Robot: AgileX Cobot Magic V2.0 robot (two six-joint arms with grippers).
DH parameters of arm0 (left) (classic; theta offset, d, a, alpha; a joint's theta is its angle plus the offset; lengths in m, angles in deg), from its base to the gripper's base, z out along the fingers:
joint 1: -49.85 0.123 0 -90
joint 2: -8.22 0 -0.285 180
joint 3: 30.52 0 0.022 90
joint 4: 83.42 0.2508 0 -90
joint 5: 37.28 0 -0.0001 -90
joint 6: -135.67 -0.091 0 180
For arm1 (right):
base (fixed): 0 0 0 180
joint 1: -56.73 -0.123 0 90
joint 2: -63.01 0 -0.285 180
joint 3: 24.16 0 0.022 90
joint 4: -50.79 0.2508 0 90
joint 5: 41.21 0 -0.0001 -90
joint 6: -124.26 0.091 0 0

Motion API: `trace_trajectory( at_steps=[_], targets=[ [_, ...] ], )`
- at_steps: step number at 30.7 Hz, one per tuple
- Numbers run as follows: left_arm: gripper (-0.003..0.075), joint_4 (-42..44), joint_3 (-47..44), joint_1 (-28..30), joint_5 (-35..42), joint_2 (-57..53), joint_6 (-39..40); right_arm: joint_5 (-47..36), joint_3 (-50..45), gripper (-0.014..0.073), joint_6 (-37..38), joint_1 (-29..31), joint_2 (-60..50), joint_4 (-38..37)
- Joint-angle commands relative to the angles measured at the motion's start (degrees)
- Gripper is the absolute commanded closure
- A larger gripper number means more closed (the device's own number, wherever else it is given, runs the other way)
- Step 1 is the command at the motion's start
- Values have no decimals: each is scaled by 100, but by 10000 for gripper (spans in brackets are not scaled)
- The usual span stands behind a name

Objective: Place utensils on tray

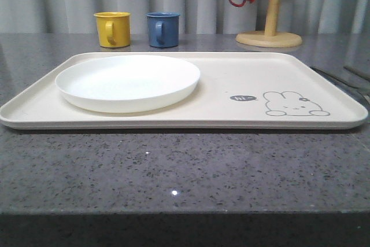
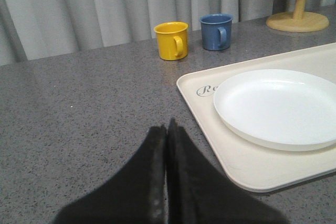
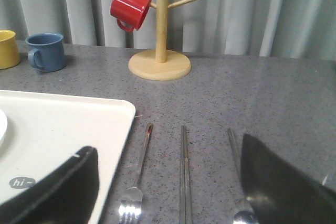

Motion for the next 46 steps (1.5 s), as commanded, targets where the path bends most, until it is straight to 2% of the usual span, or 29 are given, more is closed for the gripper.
trace_trajectory(
  at_steps=[1, 8, 12, 19, 26, 32, 46],
  targets=[
    [738, -59, 143, 5, 493, 44, 70, -399, 321, 51, -33, 36, 247, -1],
    [738, -59, 143, 5, 493, 44, 70, 34, 849, 192, -39, 36, 1183, -63],
    [738, -59, 143, 5, 493, 44, 70, 411, 1305, 215, -39, 28, 1962, -63],
    [738, -59, 143, 5, 493, 44, 70, 1740, 2564, 269, -39, 2, 3769, -58],
    [738, -59, 143, 5, 493, 44, 70, 2684, 3673, 286, -39, 2, 5348, 280],
    [738, -59, 143, 5, 493, 44, 70, 2768, 4011, 286, -39, -5, 6071, 570],
    [738, -59, 143, 5, 493, 44, 70, 2566, 4121, 286, -39, -270, 6839, 575]
  ],
)
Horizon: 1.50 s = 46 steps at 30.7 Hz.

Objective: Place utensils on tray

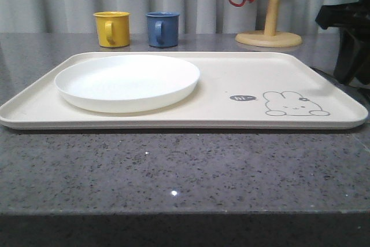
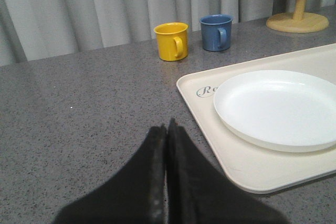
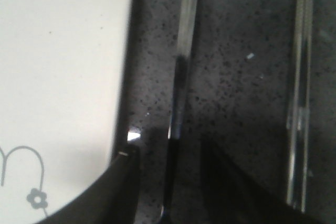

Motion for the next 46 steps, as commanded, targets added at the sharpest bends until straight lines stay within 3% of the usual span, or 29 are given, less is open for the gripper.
trace_trajectory(
  at_steps=[1, 9, 15, 23, 29, 36, 42, 46],
  targets=[
    [738, -59, 143, 5, 480, 44, 70, -210, 192, 286, -39, 6, -94, 37],
    [738, -59, 143, 5, 480, 44, 70, -254, 192, 293, -39, 6, -41, 37],
    [738, -59, 143, 5, 480, 44, 70, -215, 192, 486, -39, 6, -41, 37],
    [738, -59, 143, 5, 480, 44, 70, -168, 192, 631, -39, 6, -52, 32],
    [738, -59, 143, 5, 480, 44, 70, 27, 308, 640, 45, 18, -208, -19],
    [738, -59, 143, 5, 480, 44, 70, 653, 776, 640, 956, -76, -495, -542],
    [738, -59, 143, 5, 480, 44, 70, 1243, 1318, 640, 1446, -718, -526, -946],
    [738, -59, 143, 5, 480, 44, 70, 1195, 1501, 640, 1794, -1332, -481, -985]
  ],
)
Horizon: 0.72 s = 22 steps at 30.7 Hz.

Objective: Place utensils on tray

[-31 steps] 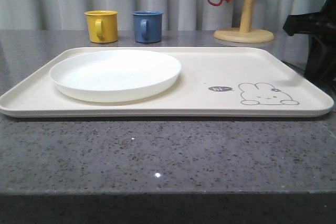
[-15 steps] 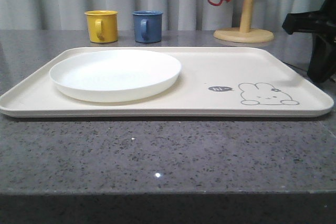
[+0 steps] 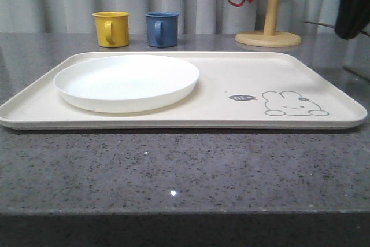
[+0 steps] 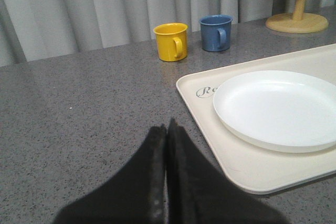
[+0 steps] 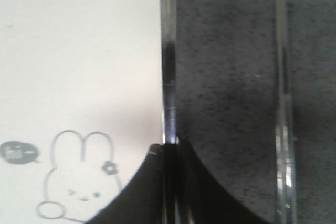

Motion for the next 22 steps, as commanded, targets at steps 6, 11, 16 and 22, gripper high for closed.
trace_trajectory(
  at_steps=[6, 11, 16, 22],
  targets=[
    [738, -59, 143, 5, 472, 44, 70, -179, 544, 640, 713, -1006, 53, -104],
    [738, -59, 143, 5, 472, 44, 70, -328, 740, 640, 1226, -1381, 420, -104],
    [738, -59, 143, 5, 472, 44, 70, -615, 792, 640, 1801, -1449, 846, -104],
    [738, -59, 143, 5, 461, 44, 70, -804, 792, 640, 2218, -1449, 1114, -147]
  ],
)
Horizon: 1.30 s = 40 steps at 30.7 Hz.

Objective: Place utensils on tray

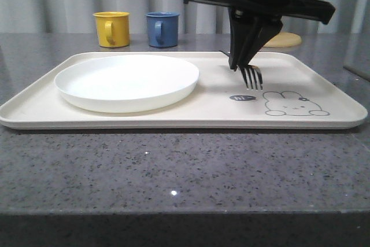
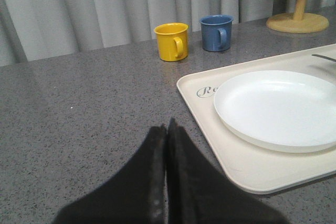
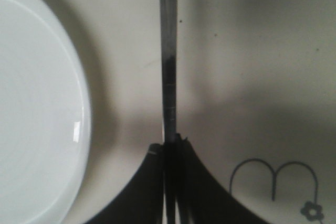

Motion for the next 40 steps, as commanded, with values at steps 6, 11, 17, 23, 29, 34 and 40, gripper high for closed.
trace_trajectory(
  at_steps=[6, 11, 17, 23, 29, 34, 40],
  targets=[
    [738, -59, 143, 5, 452, 44, 70, -365, 199, 593, 319, 7, 45, -108],
    [738, -59, 143, 5, 452, 44, 70, -353, 199, 459, 319, 7, 88, -101],
    [738, -59, 143, 5, 452, 44, 70, -308, 199, 262, 319, 13, -38, -1],
    [738, -59, 143, 5, 452, 44, 70, -125, 199, 225, 177, 324, -500, -95],
    [738, -59, 143, 5, 452, 44, 70, 400, 193, 225, -816, 1209, -997, -95],
    [738, -59, 143, 5, 452, 44, 70, 786, 174, 225, -1498, 1908, -1107, -95],
    [738, -59, 143, 5, 452, 44, 70, 879, -23, 225, -2092, 2528, -1107, -95]
  ],
)
